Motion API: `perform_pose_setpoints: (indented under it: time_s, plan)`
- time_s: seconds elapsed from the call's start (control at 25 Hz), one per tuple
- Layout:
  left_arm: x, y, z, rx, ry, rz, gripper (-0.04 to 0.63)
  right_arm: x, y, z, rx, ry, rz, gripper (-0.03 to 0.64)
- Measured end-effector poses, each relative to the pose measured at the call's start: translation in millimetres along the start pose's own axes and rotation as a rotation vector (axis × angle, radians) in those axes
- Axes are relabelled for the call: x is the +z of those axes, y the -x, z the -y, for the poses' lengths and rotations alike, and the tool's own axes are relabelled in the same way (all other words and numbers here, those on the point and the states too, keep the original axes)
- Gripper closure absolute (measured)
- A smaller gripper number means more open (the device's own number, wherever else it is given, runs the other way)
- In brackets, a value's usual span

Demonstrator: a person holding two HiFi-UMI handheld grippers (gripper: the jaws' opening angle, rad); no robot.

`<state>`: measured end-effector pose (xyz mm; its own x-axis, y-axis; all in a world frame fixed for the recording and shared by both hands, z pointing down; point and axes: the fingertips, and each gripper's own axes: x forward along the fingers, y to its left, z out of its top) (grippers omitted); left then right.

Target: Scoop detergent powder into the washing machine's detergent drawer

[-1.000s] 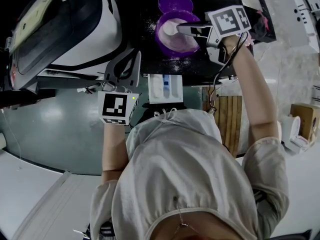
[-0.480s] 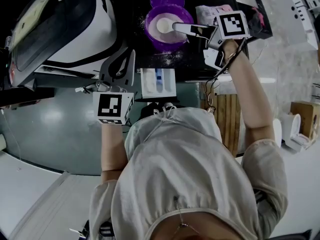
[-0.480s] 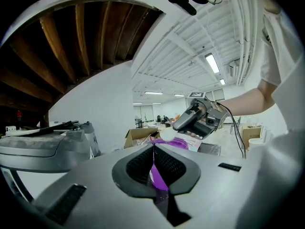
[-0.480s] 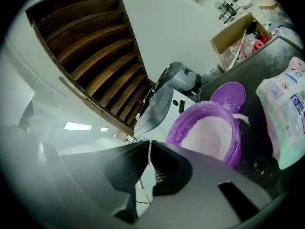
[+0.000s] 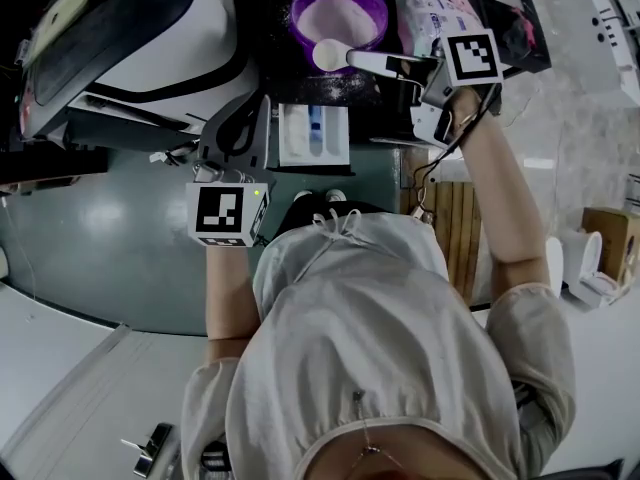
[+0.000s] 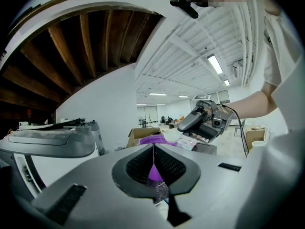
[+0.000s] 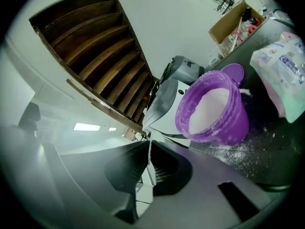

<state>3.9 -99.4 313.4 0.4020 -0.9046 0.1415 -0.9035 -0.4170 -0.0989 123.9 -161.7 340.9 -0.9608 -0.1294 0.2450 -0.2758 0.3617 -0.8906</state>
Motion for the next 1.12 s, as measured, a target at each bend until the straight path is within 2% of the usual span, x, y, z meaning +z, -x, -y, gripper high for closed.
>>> perform_pose_setpoints:
  time_s: [0.4, 0.84, 0.96, 1.12]
  plan:
    - [-30, 28, 0, -0.043, 0.047, -0.043, 0.572, -59, -22, -1, 0.045, -0.084, -0.011, 0.604]
    - [-86, 78, 1, -0.125, 0.076, -0.116, 0.572, -140, -55, 34, -0.015, -0.217, 0.031, 0.605]
    - [-97, 86, 2, -0.132, 0.088, -0.121, 0.572, -155, -63, 47, -0.056, -0.242, 0.027, 0.605]
    - [-110, 94, 3, -0.141, 0.085, -0.120, 0.572, -169, -72, 73, -0.183, -0.256, 0.020, 0.605]
